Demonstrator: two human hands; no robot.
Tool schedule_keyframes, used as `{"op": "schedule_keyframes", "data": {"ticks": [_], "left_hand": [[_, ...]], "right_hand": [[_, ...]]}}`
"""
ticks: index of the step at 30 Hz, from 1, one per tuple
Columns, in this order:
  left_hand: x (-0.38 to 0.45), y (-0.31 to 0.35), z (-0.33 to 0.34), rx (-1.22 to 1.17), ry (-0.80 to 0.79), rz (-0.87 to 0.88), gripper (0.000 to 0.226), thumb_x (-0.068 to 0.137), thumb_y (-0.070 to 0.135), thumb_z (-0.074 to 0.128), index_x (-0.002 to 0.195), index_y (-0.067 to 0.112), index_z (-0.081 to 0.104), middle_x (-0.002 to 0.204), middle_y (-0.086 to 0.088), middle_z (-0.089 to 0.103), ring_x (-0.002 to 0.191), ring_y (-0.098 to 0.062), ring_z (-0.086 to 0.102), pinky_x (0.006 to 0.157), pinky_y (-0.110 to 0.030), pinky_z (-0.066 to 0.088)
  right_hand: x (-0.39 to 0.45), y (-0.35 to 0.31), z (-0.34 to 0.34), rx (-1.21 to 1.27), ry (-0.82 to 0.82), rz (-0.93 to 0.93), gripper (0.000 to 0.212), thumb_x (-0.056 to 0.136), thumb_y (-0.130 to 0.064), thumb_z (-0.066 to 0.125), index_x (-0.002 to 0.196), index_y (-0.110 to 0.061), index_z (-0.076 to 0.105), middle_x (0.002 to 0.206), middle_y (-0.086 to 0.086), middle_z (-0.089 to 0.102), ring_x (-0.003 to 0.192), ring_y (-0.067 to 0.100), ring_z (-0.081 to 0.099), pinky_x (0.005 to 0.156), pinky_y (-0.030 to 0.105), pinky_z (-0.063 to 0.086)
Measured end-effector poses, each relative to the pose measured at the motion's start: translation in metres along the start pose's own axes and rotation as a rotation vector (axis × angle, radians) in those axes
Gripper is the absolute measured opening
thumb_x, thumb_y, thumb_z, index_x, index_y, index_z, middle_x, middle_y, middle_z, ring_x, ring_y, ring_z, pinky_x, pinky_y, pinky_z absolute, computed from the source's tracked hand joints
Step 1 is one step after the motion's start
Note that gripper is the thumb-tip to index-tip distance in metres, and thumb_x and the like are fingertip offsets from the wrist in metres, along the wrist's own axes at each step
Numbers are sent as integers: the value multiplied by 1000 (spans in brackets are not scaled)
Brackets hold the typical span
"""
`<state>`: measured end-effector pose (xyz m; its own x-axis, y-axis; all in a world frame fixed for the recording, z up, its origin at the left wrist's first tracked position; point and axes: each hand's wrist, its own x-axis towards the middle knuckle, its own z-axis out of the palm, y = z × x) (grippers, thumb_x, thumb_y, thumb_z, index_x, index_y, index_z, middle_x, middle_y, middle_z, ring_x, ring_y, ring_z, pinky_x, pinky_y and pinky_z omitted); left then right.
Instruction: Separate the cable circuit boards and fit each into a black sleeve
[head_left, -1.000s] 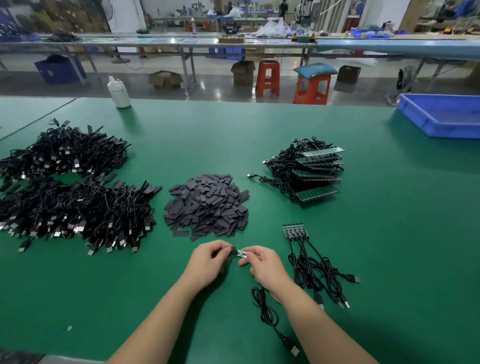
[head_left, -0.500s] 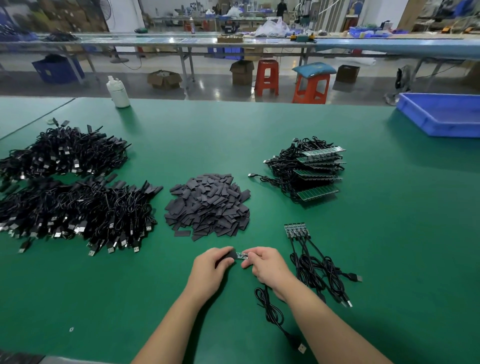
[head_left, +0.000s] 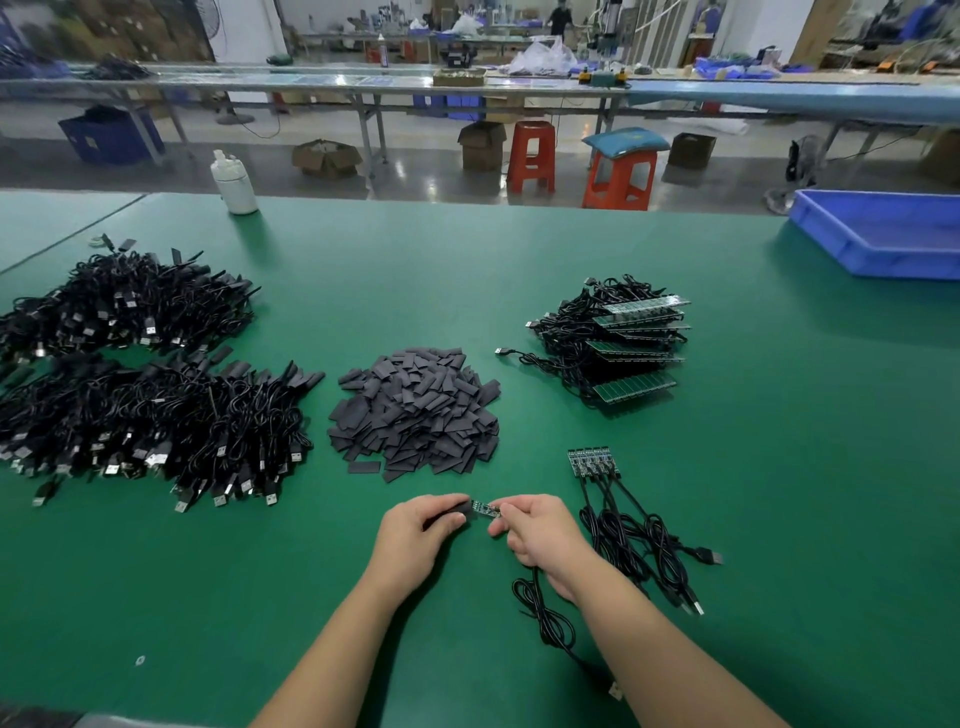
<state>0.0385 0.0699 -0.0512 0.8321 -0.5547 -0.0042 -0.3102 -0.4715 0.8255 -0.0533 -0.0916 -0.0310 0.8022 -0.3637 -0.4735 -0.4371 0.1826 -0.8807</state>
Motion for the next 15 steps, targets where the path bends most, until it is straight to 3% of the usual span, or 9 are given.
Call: {"op": "schedule_keyframes", "data": {"ticks": [10, 15], "left_hand": [[0, -1, -1, 4, 23, -11, 26, 87, 19, 74, 111, 26, 75, 104, 17, 71, 98, 5, 61, 83, 2, 36], [-1, 0, -4, 24, -37, 43, 24, 86, 16, 74, 108, 26, 76, 102, 18, 71, 97, 5, 62, 90, -8, 42]], "right_hand": [[0, 0, -2, -26, -40, 8, 20, 102, -9, 46, 110, -10, 64, 80, 6, 67, 46, 7, 37, 41, 18, 27], [-1, -1, -1, -34, -41, 13, 20, 102, -8, 45, 106, -9, 65, 78, 5, 67, 46, 7, 37, 41, 18, 27]]}}
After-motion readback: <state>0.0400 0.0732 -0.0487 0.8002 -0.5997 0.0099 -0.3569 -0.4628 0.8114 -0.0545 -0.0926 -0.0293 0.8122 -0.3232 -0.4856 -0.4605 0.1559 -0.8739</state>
